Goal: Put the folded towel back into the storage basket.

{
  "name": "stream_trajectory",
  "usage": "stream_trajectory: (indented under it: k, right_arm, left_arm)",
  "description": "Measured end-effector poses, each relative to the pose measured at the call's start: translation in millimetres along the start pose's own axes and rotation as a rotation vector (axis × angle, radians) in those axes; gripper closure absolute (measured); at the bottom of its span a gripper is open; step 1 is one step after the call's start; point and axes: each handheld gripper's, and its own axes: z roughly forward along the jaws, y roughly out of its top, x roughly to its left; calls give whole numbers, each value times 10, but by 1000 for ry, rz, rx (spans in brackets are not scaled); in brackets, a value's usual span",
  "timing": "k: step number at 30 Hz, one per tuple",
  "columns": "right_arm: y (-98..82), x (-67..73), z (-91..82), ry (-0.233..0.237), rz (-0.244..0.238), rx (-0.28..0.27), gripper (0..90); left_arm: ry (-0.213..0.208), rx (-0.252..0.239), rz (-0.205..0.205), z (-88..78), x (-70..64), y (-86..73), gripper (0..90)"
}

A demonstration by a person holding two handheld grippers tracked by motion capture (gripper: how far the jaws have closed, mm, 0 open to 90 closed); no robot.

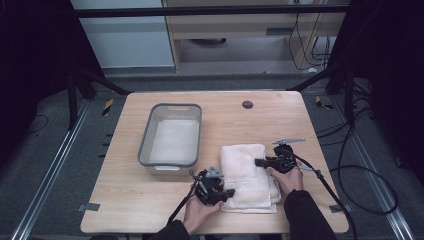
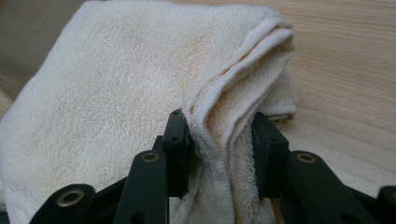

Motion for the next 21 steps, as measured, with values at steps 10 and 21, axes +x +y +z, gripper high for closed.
stream_trajectory:
  k: [10, 21]
  right_arm:
    - [50, 75, -129, 2, -19, -26, 664]
    - [100, 174, -391, 36, -32, -108, 666]
  left_arm:
    - [-14, -32, 9, -69, -12, 1, 761]
    - [-29, -103, 41, -289, -82, 72, 762]
